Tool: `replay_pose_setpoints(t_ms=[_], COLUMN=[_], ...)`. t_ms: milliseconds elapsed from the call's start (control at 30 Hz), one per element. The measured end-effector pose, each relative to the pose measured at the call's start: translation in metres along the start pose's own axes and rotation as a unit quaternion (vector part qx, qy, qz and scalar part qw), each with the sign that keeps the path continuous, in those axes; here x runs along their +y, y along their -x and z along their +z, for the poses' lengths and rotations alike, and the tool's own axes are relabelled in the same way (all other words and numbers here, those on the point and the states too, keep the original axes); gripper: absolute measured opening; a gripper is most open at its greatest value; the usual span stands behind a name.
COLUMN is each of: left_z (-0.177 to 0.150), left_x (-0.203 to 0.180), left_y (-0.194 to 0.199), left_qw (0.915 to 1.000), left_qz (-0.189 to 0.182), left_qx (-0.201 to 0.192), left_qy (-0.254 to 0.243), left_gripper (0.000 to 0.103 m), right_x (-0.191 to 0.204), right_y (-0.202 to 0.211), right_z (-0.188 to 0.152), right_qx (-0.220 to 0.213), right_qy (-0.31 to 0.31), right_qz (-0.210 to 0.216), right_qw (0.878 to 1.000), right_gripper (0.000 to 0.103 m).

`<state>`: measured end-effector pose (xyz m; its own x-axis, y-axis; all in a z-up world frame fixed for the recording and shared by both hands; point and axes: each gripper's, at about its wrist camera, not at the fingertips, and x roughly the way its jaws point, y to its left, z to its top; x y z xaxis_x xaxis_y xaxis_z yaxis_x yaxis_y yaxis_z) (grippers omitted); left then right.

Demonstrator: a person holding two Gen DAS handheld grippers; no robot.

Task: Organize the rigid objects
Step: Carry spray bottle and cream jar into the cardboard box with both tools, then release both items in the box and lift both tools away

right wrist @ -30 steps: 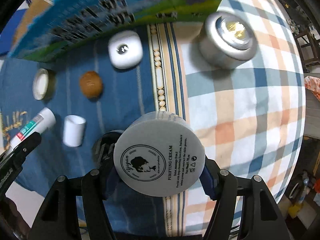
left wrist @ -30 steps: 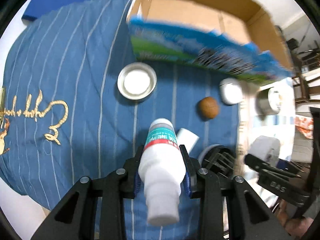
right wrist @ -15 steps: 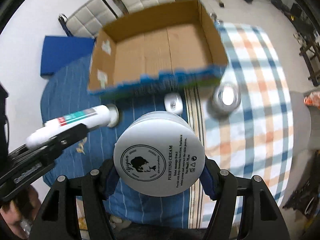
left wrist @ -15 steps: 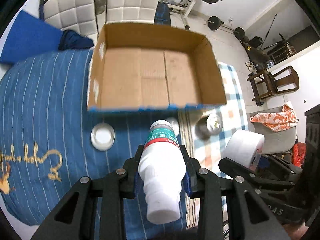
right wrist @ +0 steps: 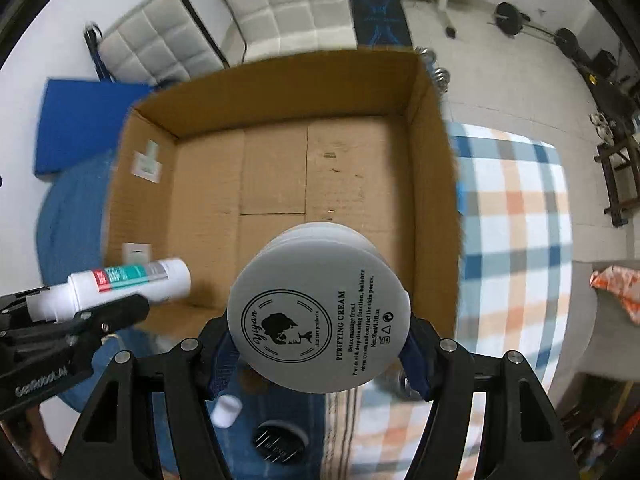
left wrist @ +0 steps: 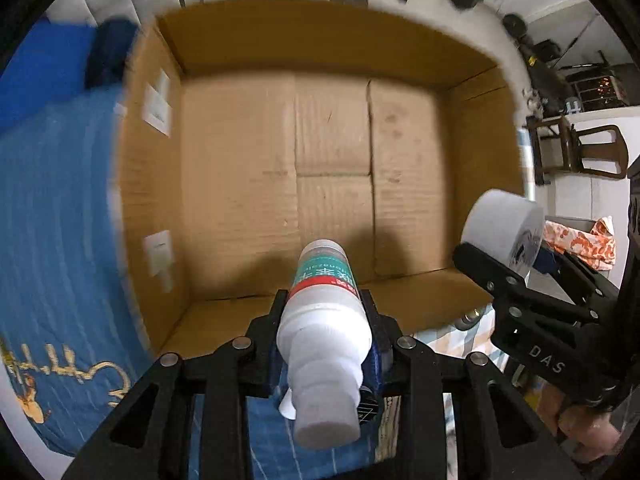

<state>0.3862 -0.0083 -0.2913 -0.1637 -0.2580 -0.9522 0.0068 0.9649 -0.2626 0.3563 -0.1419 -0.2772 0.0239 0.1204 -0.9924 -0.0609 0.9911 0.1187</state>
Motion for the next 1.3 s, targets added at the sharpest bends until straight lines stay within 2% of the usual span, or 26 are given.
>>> replay_pose_setpoints(t_ms=[100,200,300,433,467,533,667,833,967,1200,1233,1300], left_z=[0.028,0.049,0.069,0.093,0.099,0.106,0.113,0.104,0.092,0.055,0.047,0.031], left_x=[0.006,0.008,0.007,0.005,0.005,0.005,-0.002,-0.007,-0.008,-0.013,-0.013,-0.012], left_y=[-0.031,-0.051,-0.059,-0.059,-0.061,-0.064,-0.068,-0.063,-0.051,-0.017,-0.01,0.003], left_qw=[0.9992,0.9985,0.9985,0.9992,0.9988,0.9982,0.9983,0.999,0.9992,0.9966,0.9957,0.9941], left_qz=[-0.004,-0.004,-0.018,-0.014,-0.024,-0.036,-0.037,-0.028,0.013,0.07,0.077,0.085], left_qx=[0.04,0.051,0.045,0.025,0.022,0.02,0.016,0.014,0.01,-0.034,-0.043,-0.059], left_qy=[0.009,0.017,0.025,0.029,0.036,0.044,0.043,0.032,0.036,0.026,0.026,0.03], left_gripper=[0.03,0.03,0.031,0.03,0.03,0.03,0.03,0.031,0.039,0.044,0.046,0.058], right_x=[-0.001,-0.003,-0.003,-0.005,-0.008,-0.012,-0.017,-0.019,-0.03,-0.028,-0.027,-0.027], right_y=[-0.037,-0.063,-0.08,-0.093,-0.096,-0.099,-0.103,-0.111,-0.117,-0.1,-0.095,-0.086], right_z=[0.022,0.04,0.058,0.074,0.079,0.084,0.093,0.095,0.095,0.079,0.075,0.067], right_qx=[0.027,0.038,0.044,0.042,0.042,0.043,0.039,0.048,0.063,0.06,0.058,0.053], right_qy=[0.01,0.015,0.021,0.023,0.02,0.015,0.019,0.016,-0.003,0.001,0.003,0.004], right_qz=[-0.008,-0.018,-0.021,-0.03,-0.026,-0.024,-0.025,-0.011,-0.002,-0.016,-0.02,-0.025], right_qw=[1.0,0.999,0.999,0.998,0.999,0.999,0.999,0.999,0.998,0.998,0.998,0.998], right_gripper=[0.07,0.07,0.07,0.07,0.07,0.07,0.07,0.07,0.072,0.084,0.086,0.089])
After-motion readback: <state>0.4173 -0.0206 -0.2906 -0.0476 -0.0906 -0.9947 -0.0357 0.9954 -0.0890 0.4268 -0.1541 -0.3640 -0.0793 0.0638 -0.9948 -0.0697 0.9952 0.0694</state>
